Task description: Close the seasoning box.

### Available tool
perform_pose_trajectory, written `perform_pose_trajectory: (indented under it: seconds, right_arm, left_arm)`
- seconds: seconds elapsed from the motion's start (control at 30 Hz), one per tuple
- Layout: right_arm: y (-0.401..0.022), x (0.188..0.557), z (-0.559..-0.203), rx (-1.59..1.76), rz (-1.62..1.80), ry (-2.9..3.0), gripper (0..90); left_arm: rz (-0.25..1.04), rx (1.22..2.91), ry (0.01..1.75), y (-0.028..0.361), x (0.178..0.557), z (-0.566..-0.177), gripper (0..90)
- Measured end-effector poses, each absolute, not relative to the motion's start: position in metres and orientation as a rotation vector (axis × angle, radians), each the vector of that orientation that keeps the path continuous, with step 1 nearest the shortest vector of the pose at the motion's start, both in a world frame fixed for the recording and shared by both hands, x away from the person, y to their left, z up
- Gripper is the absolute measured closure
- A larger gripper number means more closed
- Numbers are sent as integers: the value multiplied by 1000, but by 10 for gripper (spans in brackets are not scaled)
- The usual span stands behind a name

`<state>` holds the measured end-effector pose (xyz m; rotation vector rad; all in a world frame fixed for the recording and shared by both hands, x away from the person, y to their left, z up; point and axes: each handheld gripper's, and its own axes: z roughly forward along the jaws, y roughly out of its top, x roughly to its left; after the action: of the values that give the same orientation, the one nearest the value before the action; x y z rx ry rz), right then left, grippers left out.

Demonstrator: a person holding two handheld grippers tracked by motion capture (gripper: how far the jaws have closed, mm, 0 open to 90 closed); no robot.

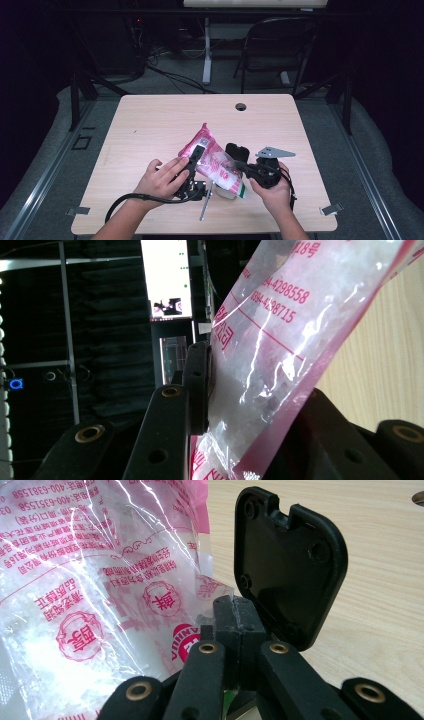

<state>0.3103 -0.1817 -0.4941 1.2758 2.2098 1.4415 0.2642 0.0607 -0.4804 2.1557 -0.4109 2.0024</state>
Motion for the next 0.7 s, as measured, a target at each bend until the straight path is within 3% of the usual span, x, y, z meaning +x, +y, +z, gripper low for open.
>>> perform_pose_trajectory:
  seconds: [0.7]
  right_arm:
    - [-181,308,-487,1242,1468,2220,900]
  left_arm:
    - [1872,2160,-190,80,266,-493,733]
